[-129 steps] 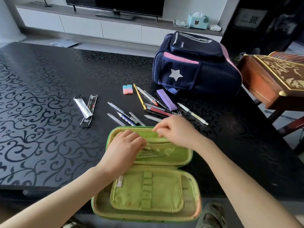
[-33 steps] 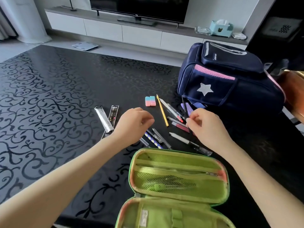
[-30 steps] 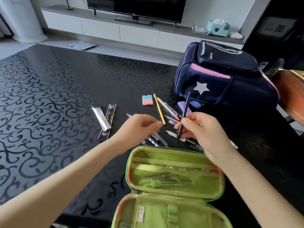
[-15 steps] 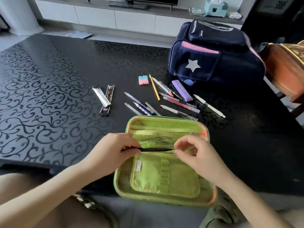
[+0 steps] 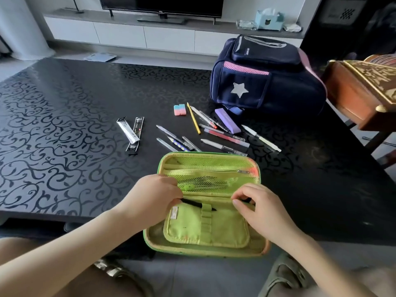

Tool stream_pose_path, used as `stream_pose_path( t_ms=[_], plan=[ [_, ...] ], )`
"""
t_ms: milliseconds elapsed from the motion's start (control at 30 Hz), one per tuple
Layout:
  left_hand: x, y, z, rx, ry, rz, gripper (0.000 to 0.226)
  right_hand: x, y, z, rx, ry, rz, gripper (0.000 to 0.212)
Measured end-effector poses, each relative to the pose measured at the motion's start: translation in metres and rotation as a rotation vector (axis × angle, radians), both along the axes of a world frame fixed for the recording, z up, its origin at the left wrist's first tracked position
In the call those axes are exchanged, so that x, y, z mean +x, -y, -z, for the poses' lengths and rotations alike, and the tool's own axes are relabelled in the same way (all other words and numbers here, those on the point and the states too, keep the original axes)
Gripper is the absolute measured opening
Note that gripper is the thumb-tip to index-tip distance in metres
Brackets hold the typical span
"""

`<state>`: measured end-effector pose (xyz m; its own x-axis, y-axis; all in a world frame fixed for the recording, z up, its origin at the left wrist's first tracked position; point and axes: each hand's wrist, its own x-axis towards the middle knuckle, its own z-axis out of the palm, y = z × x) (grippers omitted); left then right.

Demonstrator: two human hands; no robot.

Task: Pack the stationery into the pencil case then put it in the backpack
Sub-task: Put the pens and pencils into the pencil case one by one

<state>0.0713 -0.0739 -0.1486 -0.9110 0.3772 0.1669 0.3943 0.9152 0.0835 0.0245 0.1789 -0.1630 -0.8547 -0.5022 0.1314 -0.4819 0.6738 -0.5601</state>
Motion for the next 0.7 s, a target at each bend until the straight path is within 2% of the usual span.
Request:
stream_pose_path(
  t_ms=[100, 200, 333, 500, 600, 700],
  plan=[
    [-0.005, -0.012, -0.001, 0.032, 0.054, 0.068, 0.006, -0.003, 0.001, 0.000, 0.017, -0.016, 0.001, 0.004],
    [-0.006, -0.026, 0.001, 0.094, 0.082, 0.082, 0.012, -0.006, 0.006, -0.007, 0.092, 0.015, 0.000, 0.005],
    [-0.015, -0.023, -0.005, 0.214, 0.156, -0.064, 0.022, -0.022, 0.018, -0.033, 0.164, 0.090, 0.049, 0.016],
    [-0.049, 0.013, -0.017, 0.312, 0.049, -0.265, 0.016, -0.063, 0.078, -0.052, 0.155, -0.034, 0.046, 0.021],
    [-0.072, 0.035, -0.016, 0.349, -0.001, -0.458, 0.017, -0.094, 0.130, -0.044, 0.370, -0.105, 0.059, 0.025],
    [-0.082, 0.047, -0.015, 0.398, -0.038, -0.505, 0.017, -0.116, 0.165, -0.037, 0.654, -0.060, 0.082, 0.019]
  ],
)
